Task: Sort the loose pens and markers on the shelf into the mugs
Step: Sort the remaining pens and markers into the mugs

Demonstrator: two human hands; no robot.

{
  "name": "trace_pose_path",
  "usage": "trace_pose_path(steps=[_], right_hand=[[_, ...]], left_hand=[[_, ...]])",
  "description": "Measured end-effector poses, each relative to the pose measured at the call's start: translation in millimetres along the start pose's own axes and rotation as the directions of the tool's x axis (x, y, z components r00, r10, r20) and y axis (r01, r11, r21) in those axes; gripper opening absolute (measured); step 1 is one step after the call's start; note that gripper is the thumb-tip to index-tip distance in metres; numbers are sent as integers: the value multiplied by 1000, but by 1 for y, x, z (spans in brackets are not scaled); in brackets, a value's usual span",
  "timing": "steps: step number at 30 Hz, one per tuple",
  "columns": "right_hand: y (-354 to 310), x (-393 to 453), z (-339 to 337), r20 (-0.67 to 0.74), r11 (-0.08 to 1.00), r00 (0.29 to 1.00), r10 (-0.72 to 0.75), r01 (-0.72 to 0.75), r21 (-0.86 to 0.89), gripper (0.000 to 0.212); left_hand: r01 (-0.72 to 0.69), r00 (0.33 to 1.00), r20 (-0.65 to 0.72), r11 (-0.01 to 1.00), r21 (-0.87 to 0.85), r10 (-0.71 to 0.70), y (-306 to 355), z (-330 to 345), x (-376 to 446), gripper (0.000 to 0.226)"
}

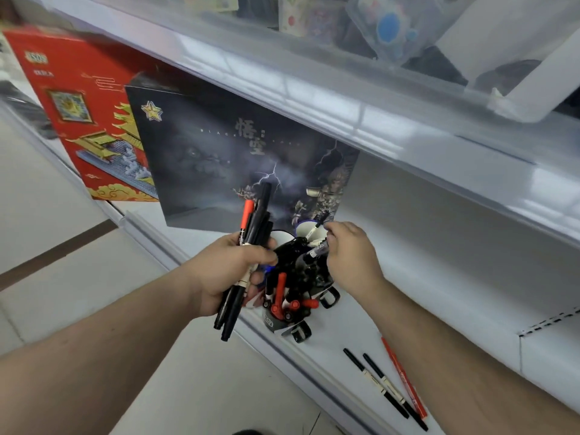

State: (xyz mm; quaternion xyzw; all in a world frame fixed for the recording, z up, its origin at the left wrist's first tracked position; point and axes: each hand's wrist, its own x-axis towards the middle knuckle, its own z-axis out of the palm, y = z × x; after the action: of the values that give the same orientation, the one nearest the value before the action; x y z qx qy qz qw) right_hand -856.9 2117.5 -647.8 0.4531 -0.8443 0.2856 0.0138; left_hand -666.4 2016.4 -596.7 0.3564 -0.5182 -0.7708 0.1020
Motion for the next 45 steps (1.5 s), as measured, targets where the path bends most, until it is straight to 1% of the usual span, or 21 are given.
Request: trace_pose_path(steps=[3, 6, 9, 12, 14, 15, 16, 17, 18, 19, 20, 22, 23, 24, 26, 29, 32, 34, 37, 39, 45], right_hand=[[3, 8, 30, 157, 983, 985, -74, 99, -158, 31], [13, 10, 55, 292, 951, 954, -76, 157, -265, 49], [16, 6, 70, 367, 941, 930, 37, 92, -327, 51], [17, 5, 72, 479, 934, 857, 190, -7, -358, 61], [14, 8, 67, 521, 941, 825, 217, -35, -337, 63], [11, 8, 61, 527, 949, 820, 223, -58, -311, 62], [8, 8, 55, 498, 964, 838, 221, -110, -243, 59], [2, 7, 47, 420, 974, 878, 228, -199, -112, 51], [-7, 3, 35, 311, 947, 913, 264, -306, 97, 40], [-18, -3, 20, 227, 854, 914, 336, -397, 337, 29], [-29, -10, 3, 182, 715, 893, 411, -440, 544, 21], [-46, -29, -35, 186, 497, 850, 494, -451, 741, 18], [-54, -41, -54, 195, 452, 849, 491, -440, 776, 20], [-60, -54, -70, 198, 445, 856, 477, -429, 786, 23], [-68, -74, -97, 227, 526, 868, 441, -456, 718, 31], [-63, -95, -116, 285, 674, 852, 438, -522, 523, 43], [-51, -116, -128, 266, 695, 838, 476, -544, 471, 41], [-45, -128, -136, 299, 645, 818, 492, -573, 506, 34], [-40, -141, -149, 381, 489, 779, 498, -615, 618, 25], [-33, -148, -159, 358, 419, 789, 500, -582, 697, 23], [-18, -166, -181, 221, 351, 805, 550, -463, 814, 9]], left_hand=[[-13, 998, 62, 999, -34, 15, 1, -1, -1, 18], [-6, 984, 180, 999, -36, 12, -1, -2, -2, 16], [-19, 964, 263, 999, -49, 31, -1, -2, -3, 8], [-24, 955, 293, 996, -85, 49, 1, -1, -2, 5], [-25, 951, 305, 995, -99, 54, 2, 2, -2, 6], [-23, 951, 303, 994, -108, 55, 3, 4, -3, 7], [-22, 951, 303, 993, -115, 56, 4, 6, -4, 9], [-16, 949, 309, 992, -123, 54, 5, 8, -5, 11], [-1, 945, 323, 991, -135, 45, 7, 12, -7, 13], [23, 938, 345, 989, -146, 29, 8, 16, -9, 15], [53, 927, 374, 987, -154, 9, 10, 21, -12, 16], [118, 900, 434, 981, -154, -40, 11, 33, -17, 16], [138, 888, 455, 982, -132, -64, 11, 39, -19, 15], [145, 876, 474, 986, -88, -86, 9, 45, -20, 16], [132, 846, 513, 989, 63, -146, 5, 59, -27, 19], [104, 822, 521, 960, 258, -229, -4, 79, -37, 18], [107, 818, 508, 939, 327, -270, -10, 95, -45, 9], [95, 807, 523, 935, 342, -274, -13, 103, -50, 15], [97, 799, 534, 936, 339, -277, -14, 115, -59, 23], [108, 796, 538, 940, 323, -276, -12, 121, -65, 24], [-10, 803, 558, 932, 363, -209, -10, 131, -74, 23]])
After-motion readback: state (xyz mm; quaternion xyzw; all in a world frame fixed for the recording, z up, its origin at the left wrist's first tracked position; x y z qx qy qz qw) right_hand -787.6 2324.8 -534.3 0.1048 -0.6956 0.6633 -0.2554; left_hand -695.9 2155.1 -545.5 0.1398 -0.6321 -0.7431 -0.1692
